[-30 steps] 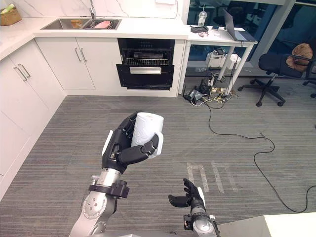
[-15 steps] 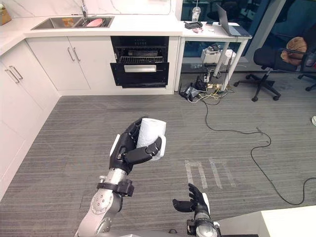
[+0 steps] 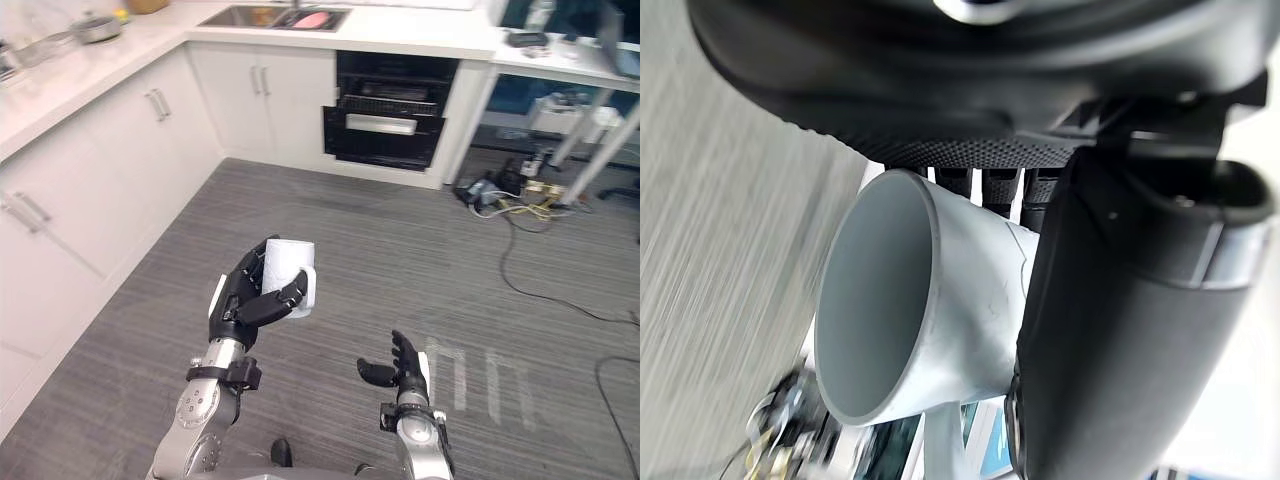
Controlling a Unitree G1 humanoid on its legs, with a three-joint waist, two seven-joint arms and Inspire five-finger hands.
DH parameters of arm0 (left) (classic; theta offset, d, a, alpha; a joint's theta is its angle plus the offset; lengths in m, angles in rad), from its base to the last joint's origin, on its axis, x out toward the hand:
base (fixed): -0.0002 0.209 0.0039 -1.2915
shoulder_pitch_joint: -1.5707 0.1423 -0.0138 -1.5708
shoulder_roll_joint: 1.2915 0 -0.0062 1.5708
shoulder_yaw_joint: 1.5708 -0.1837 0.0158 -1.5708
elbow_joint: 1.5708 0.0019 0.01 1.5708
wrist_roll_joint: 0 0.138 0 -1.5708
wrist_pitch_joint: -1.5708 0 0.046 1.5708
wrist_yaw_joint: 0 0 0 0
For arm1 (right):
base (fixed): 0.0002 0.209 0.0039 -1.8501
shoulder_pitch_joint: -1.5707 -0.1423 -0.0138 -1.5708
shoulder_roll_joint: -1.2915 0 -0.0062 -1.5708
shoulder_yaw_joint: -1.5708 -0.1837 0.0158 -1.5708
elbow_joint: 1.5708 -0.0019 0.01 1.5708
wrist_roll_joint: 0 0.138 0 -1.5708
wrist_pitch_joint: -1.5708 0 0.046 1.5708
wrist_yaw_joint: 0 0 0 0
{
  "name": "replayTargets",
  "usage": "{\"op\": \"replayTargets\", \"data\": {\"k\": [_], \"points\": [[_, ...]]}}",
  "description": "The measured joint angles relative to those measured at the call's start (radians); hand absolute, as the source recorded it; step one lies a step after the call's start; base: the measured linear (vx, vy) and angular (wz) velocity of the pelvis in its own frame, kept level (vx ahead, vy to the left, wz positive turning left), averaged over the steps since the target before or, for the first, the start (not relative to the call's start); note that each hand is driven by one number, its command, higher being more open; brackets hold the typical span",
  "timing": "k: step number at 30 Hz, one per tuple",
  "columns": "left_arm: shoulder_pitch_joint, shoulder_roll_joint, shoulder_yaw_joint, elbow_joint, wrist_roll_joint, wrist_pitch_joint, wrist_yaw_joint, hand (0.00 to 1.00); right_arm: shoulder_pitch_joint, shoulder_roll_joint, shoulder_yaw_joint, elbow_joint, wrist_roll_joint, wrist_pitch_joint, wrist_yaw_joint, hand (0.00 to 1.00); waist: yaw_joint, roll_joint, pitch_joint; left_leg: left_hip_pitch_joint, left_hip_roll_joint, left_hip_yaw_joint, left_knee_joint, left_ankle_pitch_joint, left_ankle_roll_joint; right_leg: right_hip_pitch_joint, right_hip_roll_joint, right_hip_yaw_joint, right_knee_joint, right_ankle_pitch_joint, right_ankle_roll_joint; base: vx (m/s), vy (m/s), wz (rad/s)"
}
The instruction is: Walk over to the sink, pick up the cup, carry it to the dishwasher, place the cup inside the dishwasher, then close the dishwasher door
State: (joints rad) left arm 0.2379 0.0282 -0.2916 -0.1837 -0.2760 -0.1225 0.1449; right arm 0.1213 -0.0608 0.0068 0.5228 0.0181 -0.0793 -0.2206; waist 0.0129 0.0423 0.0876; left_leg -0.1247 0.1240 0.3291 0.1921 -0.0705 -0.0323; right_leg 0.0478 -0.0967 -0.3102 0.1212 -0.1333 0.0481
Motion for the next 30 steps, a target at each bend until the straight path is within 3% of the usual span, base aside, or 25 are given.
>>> {"op": "replayTargets", "data": {"k": [4,7,10,11,13,16,18,19,21,23,25,26,28,30], "points": [[0.007,0.003,0.009,-0.006,0.0,0.0,0.006,0.3,-0.021,0.015,0.015,-0.043,-0.002,0.0,-0.001,0.9,0.013,-0.005,0.003,-0.006,-0.034,0.012,0.024,-0.035,0.019,-0.031,-0.049,0.009,0.068,-0.049,0.023,0.11,0.116,0.03],[0.008,-0.001,-0.011,-0.01,0.0,0.0,0.002,0.3,-0.039,0.024,0.021,-0.048,-0.004,0.001,0.0,0.9,0.008,-0.021,0.013,0.003,-0.067,0.012,0.085,-0.103,0.04,-0.055,-0.118,0.013,0.217,-0.11,0.058,0.19,0.139,0.06],[0.011,0.0,-0.033,-0.022,0.001,0.0,-0.003,0.3,-0.038,0.032,0.019,-0.062,-0.011,0.004,0.001,0.9,-0.012,-0.037,0.023,0.047,-0.108,-0.019,0.086,-0.137,0.059,-0.164,-0.185,0.057,0.539,-0.095,0.046,0.24,0.157,0.32],[0.013,0.004,-0.034,-0.022,0.001,0.0,-0.009,0.3,-0.033,0.037,0.019,-0.062,-0.011,0.005,0.001,0.9,-0.028,-0.045,0.03,0.084,-0.118,-0.043,0.068,-0.144,0.069,-0.211,-0.186,0.122,0.663,-0.066,0.013,0.22,0.097,0.51],[0.014,0.007,-0.033,-0.025,0.001,-0.001,-0.011,0.3,-0.024,0.04,0.025,-0.071,-0.012,0.006,0.003,0.9,-0.043,-0.042,0.031,0.124,-0.111,-0.087,0.037,-0.15,0.074,-0.252,-0.123,0.187,0.69,-0.125,0.005,0.33,0.059,0.64],[0.008,0.015,-0.035,-0.027,0.002,-0.007,-0.009,0.3,-0.027,0.04,0.052,-0.099,-0.012,0.005,0.007,0.9,-0.042,-0.029,0.039,0.193,-0.1,-0.124,-0.034,-0.149,0.061,-0.349,-0.023,0.208,0.552,-0.164,-0.023,0.33,-0.034,0.41],[0.001,0.015,-0.04,-0.027,0.002,-0.009,-0.009,0.3,-0.031,0.037,0.062,-0.107,-0.012,0.005,0.008,0.9,-0.054,-0.016,0.042,0.221,-0.092,-0.139,-0.052,-0.161,0.028,-0.386,0.026,0.209,0.382,-0.111,-0.025,0.4,-0.094,0.56],[-0.013,0.014,-0.055,-0.001,0.002,-0.018,-0.01,0.3,-0.022,0.029,0.078,-0.108,-0.012,0.005,0.008,0.9,-0.059,-0.012,0.037,0.254,-0.095,-0.161,-0.048,-0.19,-0.016,-0.379,0.036,0.217,0.303,0.085,-0.049,0.43,-0.095,0.48],[-0.016,0.004,-0.066,0.017,0.002,-0.015,-0.009,0.3,-0.022,0.008,0.083,-0.107,-0.012,0.008,0.011,0.9,-0.051,0.027,0.021,0.251,-0.061,-0.162,-0.038,-0.193,-0.023,-0.359,0.059,0.194,0.284,0.075,-0.062,0.4,-0.093,0.29],[-0.038,-0.004,-0.072,0.036,0.002,-0.014,-0.009,0.3,-0.015,0.005,0.088,-0.132,-0.011,0.01,0.016,0.9,-0.054,0.036,0.023,0.222,-0.025,-0.163,0.077,-0.197,-0.031,-0.302,0.078,0.164,0.251,0.044,-0.075,0.42,-0.163,0.32],[-0.029,-0.015,-0.071,0.029,0.002,-0.014,-0.01,0.3,0.044,0.015,0.096,-0.218,-0.011,0.012,0.015,0.9,-0.051,0.03,0.044,0.141,0.027,-0.153,0.396,-0.184,-0.033,-0.193,0.096,0.144,0.213,0.017,-0.087,0.38,-0.163,0.17],[-0.004,-0.024,-0.067,0.006,0.001,-0.017,-0.012,0.3,0.087,0.013,0.121,-0.308,-0.01,0.011,0.01,0.9,-0.032,0.032,0.057,0.041,0.099,-0.148,0.698,-0.146,-0.025,-0.112,0.12,0.152,0.191,-0.014,-0.099,0.23,-0.07,-0.22],[0.02,-0.033,-0.064,-0.024,0.001,-0.018,-0.013,0.3,0.092,0.02,0.136,-0.361,-0.01,0.007,0.002,0.9,-0.006,0.033,0.055,-0.055,0.139,-0.128,0.833,-0.184,-0.018,-0.063,0.134,0.186,0.186,-0.056,-0.117,0.25,-0.031,-0.47],[0.025,-0.039,-0.067,-0.032,0.001,-0.022,-0.019,0.3,0.069,0.023,0.136,-0.374,-0.009,0.0,-0.001,0.9,0.012,0.031,0.052,-0.143,0.12,-0.13,0.739,-0.227,0.003,-0.027,0.129,0.22,0.167,-0.077,-0.111,0.25,0.033,-0.44]]}}
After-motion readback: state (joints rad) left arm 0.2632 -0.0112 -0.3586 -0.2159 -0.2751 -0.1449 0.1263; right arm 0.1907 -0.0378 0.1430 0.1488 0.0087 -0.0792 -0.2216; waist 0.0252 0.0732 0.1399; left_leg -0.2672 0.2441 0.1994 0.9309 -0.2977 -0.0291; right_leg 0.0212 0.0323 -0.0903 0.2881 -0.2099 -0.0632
